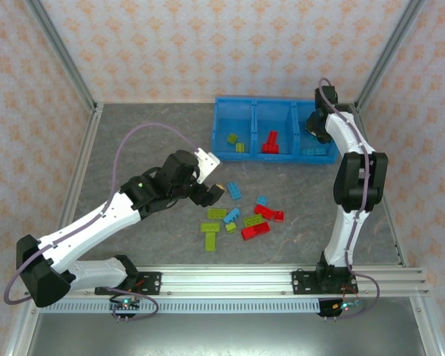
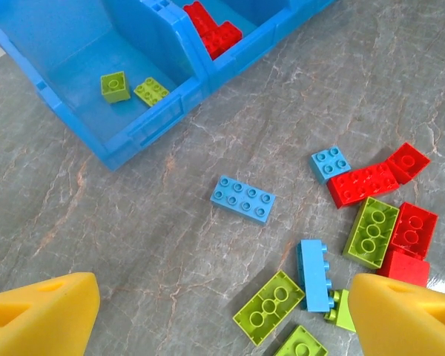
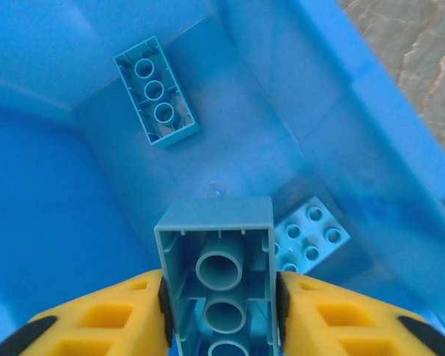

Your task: Sort the legos into containers by color

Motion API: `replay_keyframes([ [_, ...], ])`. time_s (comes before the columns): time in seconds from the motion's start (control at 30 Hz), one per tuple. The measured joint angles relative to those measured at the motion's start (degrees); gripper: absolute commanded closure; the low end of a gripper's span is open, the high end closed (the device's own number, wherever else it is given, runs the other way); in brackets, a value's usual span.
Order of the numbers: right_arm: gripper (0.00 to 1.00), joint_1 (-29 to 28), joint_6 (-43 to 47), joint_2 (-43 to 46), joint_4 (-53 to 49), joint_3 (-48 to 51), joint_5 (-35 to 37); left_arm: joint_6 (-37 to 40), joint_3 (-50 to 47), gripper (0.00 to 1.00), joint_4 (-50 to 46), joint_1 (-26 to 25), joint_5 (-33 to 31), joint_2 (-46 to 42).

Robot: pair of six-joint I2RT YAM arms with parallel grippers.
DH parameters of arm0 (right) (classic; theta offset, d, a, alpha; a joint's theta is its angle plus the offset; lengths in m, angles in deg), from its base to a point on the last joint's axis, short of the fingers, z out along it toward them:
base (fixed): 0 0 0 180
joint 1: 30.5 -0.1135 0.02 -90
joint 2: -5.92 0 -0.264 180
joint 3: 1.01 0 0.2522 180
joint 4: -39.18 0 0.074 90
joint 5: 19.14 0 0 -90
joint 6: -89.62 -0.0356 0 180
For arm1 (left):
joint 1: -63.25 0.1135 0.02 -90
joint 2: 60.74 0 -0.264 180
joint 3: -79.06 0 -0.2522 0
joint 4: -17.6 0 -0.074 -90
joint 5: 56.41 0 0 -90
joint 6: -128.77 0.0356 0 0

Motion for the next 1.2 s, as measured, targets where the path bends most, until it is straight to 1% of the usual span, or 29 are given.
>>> replay_keyframes([
  [0.2, 0.50, 0.0, -0.5, -0.7, -1.2, -4.1, -1.0, 1.2, -0.7, 0.12, -1.3, 0.0, -1.7, 2.1],
  [0.37, 0.50, 0.0, -0.5, 2.7, -3.7, -4.1, -1.7, 3.1, 2.0, 0.13, -6.0, 0.0, -2.7, 8.7],
  [0.5, 0.46, 0.0, -0.3, 10.6, -4.7, -0.5, -5.4, 3.5, 5.5, 0.16, -9.0, -0.3, -1.6, 13.9],
  [0.6, 0.43, 0.0, 0.8, 18.9, -5.5, 3.7, -9.8, 5.3, 6.8, 0.16, -11.6, -1.4, -0.8, 17.0],
  [0.67, 0.40, -0.3, 1.7, 24.0, -6.3, 6.5, -12.0, 8.4, 7.7, 0.17, -13.7, -2.4, -1.0, 19.5],
  [0.77, 0.36, -0.9, 2.5, 29.0, -7.6, 10.7, -14.3, 14.5, 8.2, 0.18, -16.0, -3.8, -2.3, 23.1],
  [0.87, 0.35, -1.5, 2.8, 30.5, -8.9, 13.9, -16.0, 19.7, 8.2, 0.18, -17.3, -4.7, -3.0, 26.3],
  [0.97, 0.34, -1.9, 3.0, 30.4, -10.0, 15.6, -16.6, 22.7, 9.0, 0.18, -17.8, -4.7, -3.0, 29.6],
  [1.2, 0.34, -1.9, 4.1, 29.9, -10.9, 15.1, -17.6, 24.3, 13.1, 0.22, -16.9, -4.7, -2.3, 36.9],
])
